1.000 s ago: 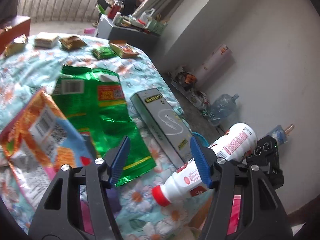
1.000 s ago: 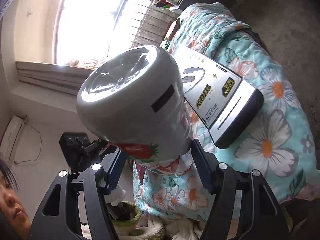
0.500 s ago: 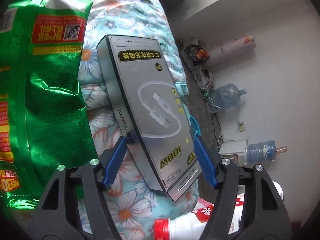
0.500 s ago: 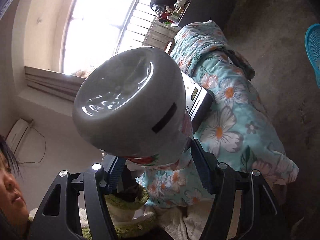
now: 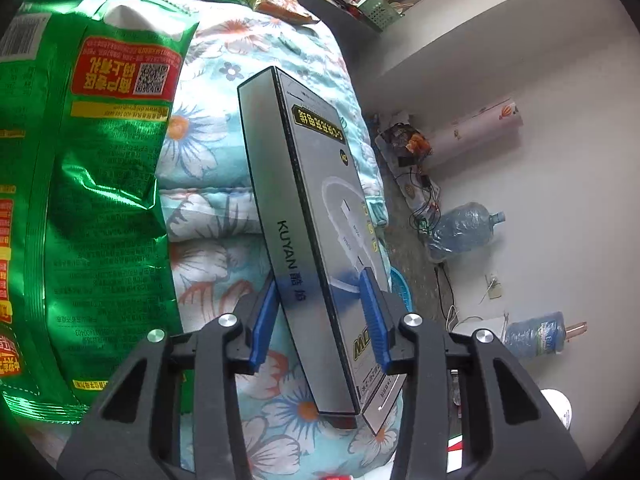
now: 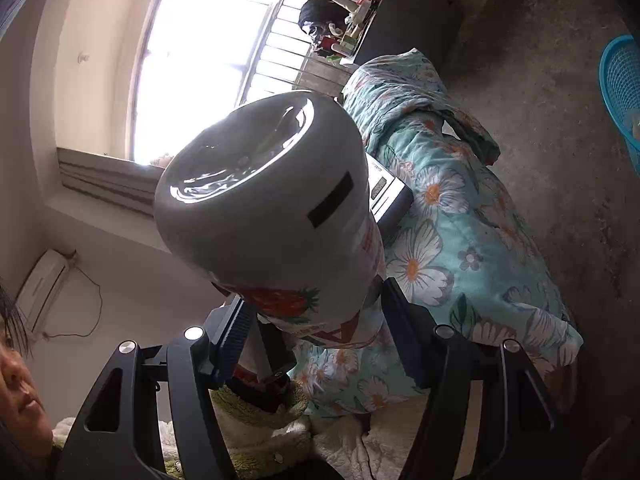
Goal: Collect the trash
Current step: 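Lift the silver box with the left tool while the right tool holds the bottle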
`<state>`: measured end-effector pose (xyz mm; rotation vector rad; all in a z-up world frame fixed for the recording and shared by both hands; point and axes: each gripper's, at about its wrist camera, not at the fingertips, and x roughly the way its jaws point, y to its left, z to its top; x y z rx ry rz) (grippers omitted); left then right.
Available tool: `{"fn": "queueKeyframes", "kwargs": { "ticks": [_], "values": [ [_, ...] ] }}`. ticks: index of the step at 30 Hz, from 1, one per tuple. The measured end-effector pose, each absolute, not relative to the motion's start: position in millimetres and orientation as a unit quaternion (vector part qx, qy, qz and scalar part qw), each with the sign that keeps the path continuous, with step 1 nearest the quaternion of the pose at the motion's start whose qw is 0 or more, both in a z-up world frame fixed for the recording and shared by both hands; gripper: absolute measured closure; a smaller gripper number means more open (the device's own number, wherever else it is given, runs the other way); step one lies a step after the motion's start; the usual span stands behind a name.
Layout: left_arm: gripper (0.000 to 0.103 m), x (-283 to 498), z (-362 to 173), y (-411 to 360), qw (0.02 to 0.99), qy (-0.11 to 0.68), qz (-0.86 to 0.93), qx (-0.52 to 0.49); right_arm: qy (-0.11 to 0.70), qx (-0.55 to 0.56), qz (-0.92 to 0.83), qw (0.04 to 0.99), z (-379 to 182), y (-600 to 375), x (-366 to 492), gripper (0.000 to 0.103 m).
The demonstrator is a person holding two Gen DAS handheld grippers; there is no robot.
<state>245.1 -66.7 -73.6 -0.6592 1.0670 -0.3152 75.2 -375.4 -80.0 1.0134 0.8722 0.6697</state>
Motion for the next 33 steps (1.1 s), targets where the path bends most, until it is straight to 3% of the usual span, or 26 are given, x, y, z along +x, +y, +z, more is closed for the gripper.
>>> {"fn": "queueKeyframes", "kwargs": {
  "ticks": [10, 18, 29, 33],
  "values": [
    [0.083, 206, -10, -49, 0.849, 0.447, -0.17, -0.227, 0.39, 0.456, 0.297, 0.743, -76, -377, 71, 0.041],
    [0.083, 123, 5, -4, 0.855, 0.471, -0.174, -0.13, 0.403, 0.439, 0.284, 0.751, -72, -366, 80, 0.041],
    [0.082, 77, -20, 31, 0.857, 0.462, -0.154, -0.17, 0.469, 0.375, 0.244, 0.762, -65, -299, 170, 0.042],
    [0.077, 66, -20, 37, 0.867, 0.453, -0.142, -0.155, 0.497, 0.345, 0.217, 0.766, -73, -271, 204, 0.042]
  ]
}}
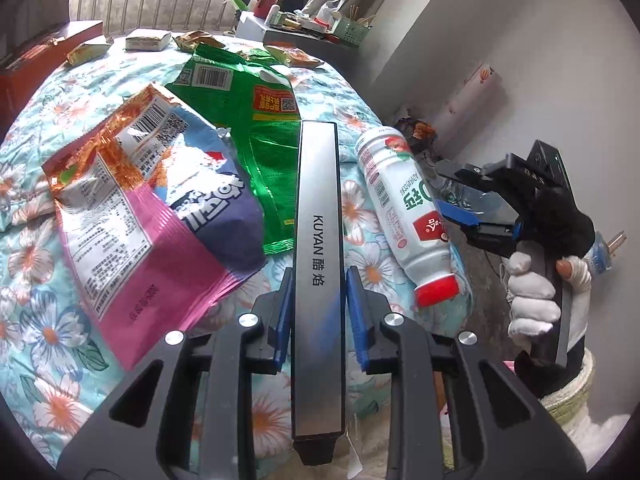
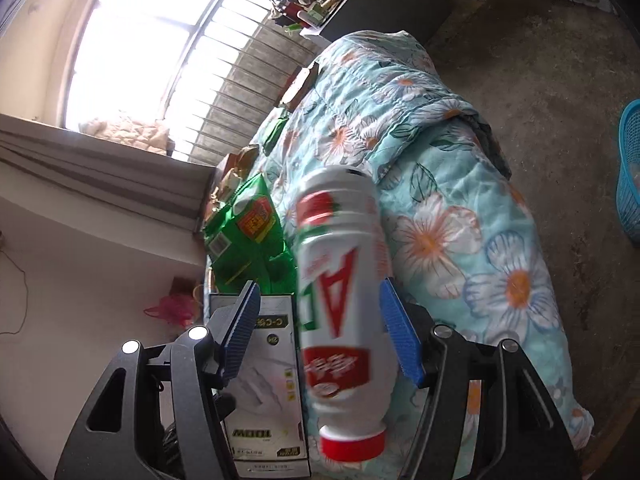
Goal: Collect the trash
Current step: 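Lift the silver box with the left tool while the right tool holds the bottle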
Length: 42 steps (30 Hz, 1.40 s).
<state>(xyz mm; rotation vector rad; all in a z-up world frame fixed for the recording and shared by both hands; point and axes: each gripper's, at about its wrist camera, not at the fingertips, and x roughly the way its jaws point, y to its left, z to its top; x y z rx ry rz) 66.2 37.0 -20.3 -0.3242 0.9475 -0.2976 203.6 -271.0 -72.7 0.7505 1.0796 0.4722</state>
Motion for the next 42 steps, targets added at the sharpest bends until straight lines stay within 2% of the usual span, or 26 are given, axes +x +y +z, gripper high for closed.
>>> {"fn": "queueKeyframes", "kwargs": {
  "ticks": [2, 3, 5, 9, 14, 17, 25, 42],
  "values": [
    [0.074, 59, -21, 38, 0.87, 0.45, -0.14, -0.141, 0.502, 0.331, 0.203, 0.773, -73, -262, 207, 0.042],
    [0.066, 56, -22, 40, 0.871, 0.45, -0.142, -0.138, 0.498, 0.323, 0.201, 0.779, -71, -259, 205, 0.042],
    [0.057, 48, -23, 46, 0.875, 0.442, -0.142, -0.137, 0.49, 0.313, 0.2, 0.789, -66, -254, 198, 0.042],
    [0.051, 28, -13, 62, 0.893, 0.402, -0.155, -0.132, 0.475, 0.292, 0.205, 0.804, -51, -250, 177, 0.041],
    [0.05, 19, -8, 95, 0.889, 0.386, -0.177, -0.17, 0.466, 0.274, 0.229, 0.809, -38, -243, 148, 0.041],
    [0.051, 18, -18, 109, 0.873, 0.409, -0.188, -0.185, 0.472, 0.279, 0.239, 0.801, -43, -239, 134, 0.041],
    [0.052, 25, -65, 156, 0.804, 0.465, -0.191, -0.32, 0.492, 0.275, 0.231, 0.793, -51, -233, 126, 0.041],
    [0.05, 78, -50, 189, 0.851, 0.419, -0.121, -0.293, 0.486, 0.275, 0.222, 0.8, -43, -228, 127, 0.041]
  ]
}}
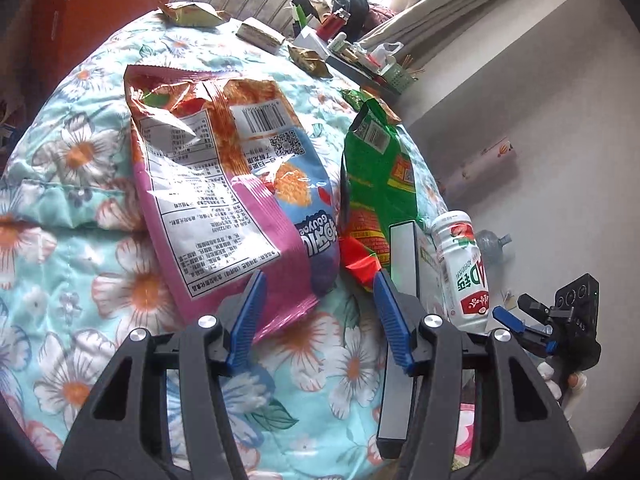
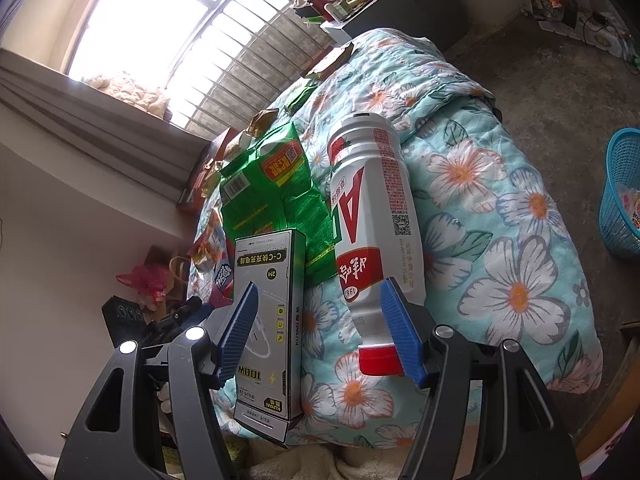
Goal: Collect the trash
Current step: 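Lift the silver box with the left tool while the right tool holds the bottle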
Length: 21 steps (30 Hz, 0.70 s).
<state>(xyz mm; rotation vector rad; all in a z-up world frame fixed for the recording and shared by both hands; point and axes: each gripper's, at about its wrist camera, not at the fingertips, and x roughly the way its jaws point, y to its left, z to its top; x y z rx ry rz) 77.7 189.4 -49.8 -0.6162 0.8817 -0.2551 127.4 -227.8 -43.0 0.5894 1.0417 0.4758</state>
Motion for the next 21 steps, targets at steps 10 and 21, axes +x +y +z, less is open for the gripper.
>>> {"fn": "queueKeyframes", "kwargs": {
  "ticks": [10, 21],
  "values": [
    [0.032, 42, -33, 137, 0.848, 0.425, -0.201, -0.242, 0.492, 0.266, 0.179, 0.81, -53, -241, 144, 0.029],
    [0.027, 67, -63, 97, 0.822, 0.48, -0.212, -0.222, 0.528, 0.273, 0.174, 0.785, -83, -229, 175, 0.029]
  ]
}}
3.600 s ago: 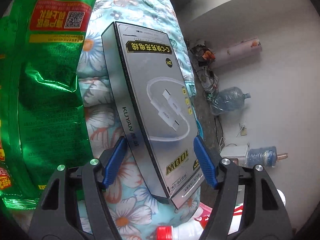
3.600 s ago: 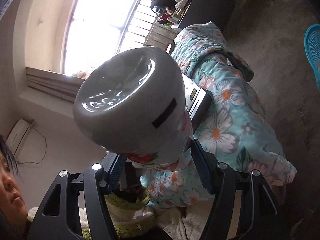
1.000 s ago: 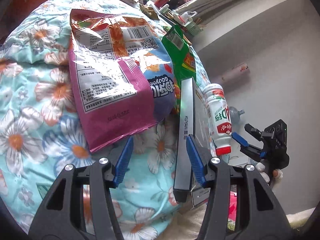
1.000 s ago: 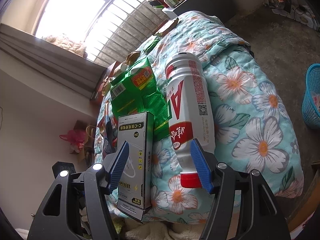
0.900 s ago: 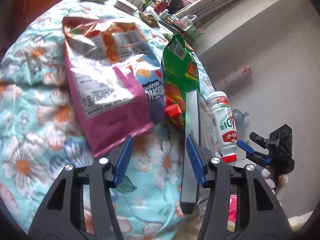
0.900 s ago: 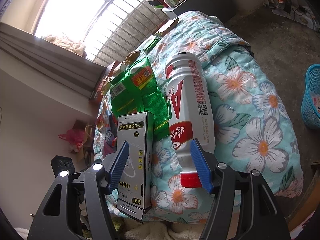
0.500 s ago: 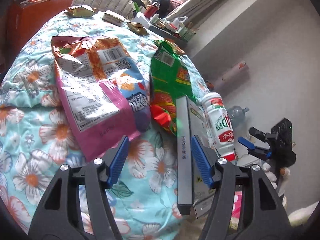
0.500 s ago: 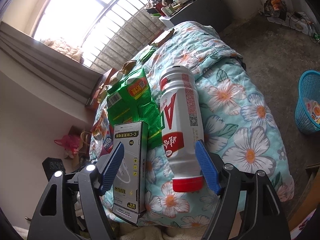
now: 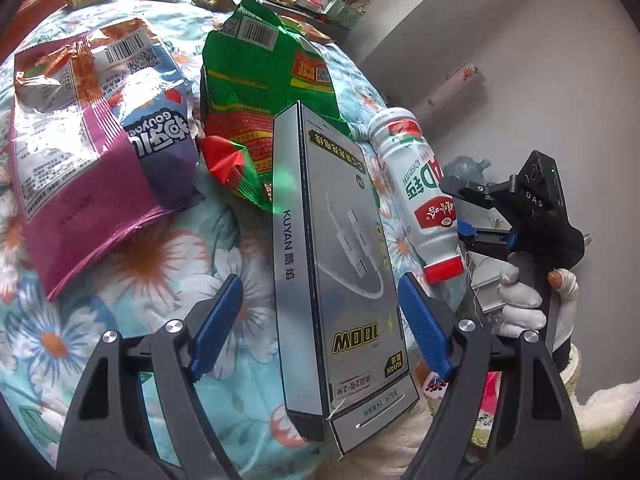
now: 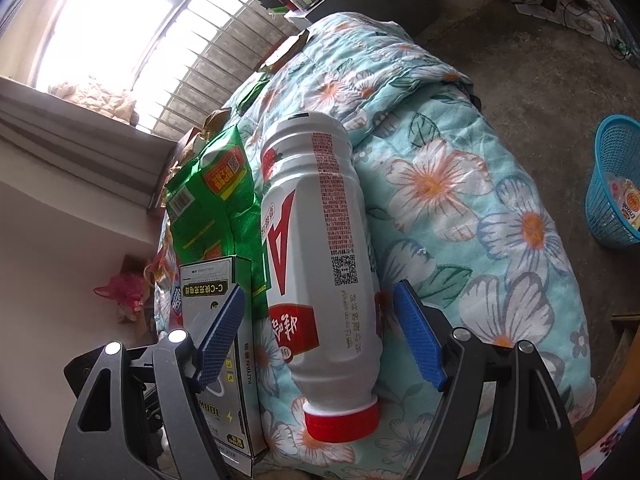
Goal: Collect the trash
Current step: 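Lift the silver box with the left tool while the right tool holds the bottle, then hold the silver box in the left tool and the AD bottle in the right tool above the bed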
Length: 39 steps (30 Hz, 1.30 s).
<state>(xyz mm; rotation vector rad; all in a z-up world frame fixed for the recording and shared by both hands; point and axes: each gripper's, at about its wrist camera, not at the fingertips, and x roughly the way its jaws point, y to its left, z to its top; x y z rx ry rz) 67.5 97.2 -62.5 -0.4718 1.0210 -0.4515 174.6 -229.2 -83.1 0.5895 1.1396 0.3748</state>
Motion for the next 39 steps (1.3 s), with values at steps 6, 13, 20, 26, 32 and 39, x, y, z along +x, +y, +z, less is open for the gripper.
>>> {"fn": "queueKeyframes", "kwargs": {
  "ticks": [6, 13, 20, 26, 32, 39],
  "values": [
    [0.027, 74, -67, 92, 0.815, 0.487, -0.21, -0.233, 0.546, 0.265, 0.179, 0.774, -100, -214, 190, 0.039],
    [0.028, 82, -75, 88, 0.799, 0.501, -0.214, -0.253, 0.545, 0.261, 0.188, 0.774, -98, -217, 172, 0.04],
    [0.036, 91, -77, 88, 0.783, 0.497, -0.231, -0.294, 0.553, 0.258, 0.207, 0.765, -100, -220, 132, 0.04],
    [0.042, 85, -58, 81, 0.783, 0.46, -0.275, -0.314, 0.557, 0.245, 0.221, 0.762, -105, -207, 120, 0.04],
    [0.062, 93, -53, 54, 0.8, 0.467, -0.273, -0.261, 0.554, 0.25, 0.228, 0.76, -107, -206, 122, 0.04],
    [0.081, 91, -53, 45, 0.809, 0.485, -0.246, -0.224, 0.551, 0.263, 0.227, 0.759, -103, -218, 119, 0.04]
  ]
}}
